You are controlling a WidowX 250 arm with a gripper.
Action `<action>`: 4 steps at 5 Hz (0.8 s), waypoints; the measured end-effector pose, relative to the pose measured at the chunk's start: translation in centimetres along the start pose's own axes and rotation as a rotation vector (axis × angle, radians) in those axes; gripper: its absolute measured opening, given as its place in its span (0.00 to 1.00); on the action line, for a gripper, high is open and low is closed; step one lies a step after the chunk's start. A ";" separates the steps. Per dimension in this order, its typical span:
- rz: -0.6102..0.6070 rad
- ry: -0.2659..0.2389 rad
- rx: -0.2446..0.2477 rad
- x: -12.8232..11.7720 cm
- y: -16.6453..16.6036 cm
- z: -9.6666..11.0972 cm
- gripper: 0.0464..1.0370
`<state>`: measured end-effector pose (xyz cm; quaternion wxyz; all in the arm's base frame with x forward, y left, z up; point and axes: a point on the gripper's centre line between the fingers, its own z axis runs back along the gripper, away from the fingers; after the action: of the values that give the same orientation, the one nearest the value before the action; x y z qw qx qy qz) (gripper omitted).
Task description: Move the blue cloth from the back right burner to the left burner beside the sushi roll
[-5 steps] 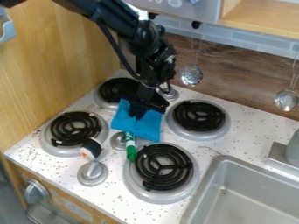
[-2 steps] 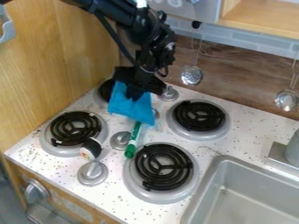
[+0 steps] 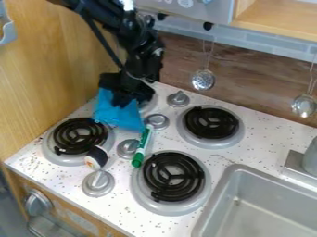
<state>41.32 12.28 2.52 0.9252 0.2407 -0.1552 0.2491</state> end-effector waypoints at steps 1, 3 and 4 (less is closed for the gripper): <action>0.048 0.029 -0.029 -0.3 1.4 -0.3 0.06; 0.073 0.102 0.009 -1.5 3.1 -1.1 0.51; 0.065 0.126 0.016 -2.0 3.1 -1.1 0.85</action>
<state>38.18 14.48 1.94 0.9225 0.2269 -0.1024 0.2951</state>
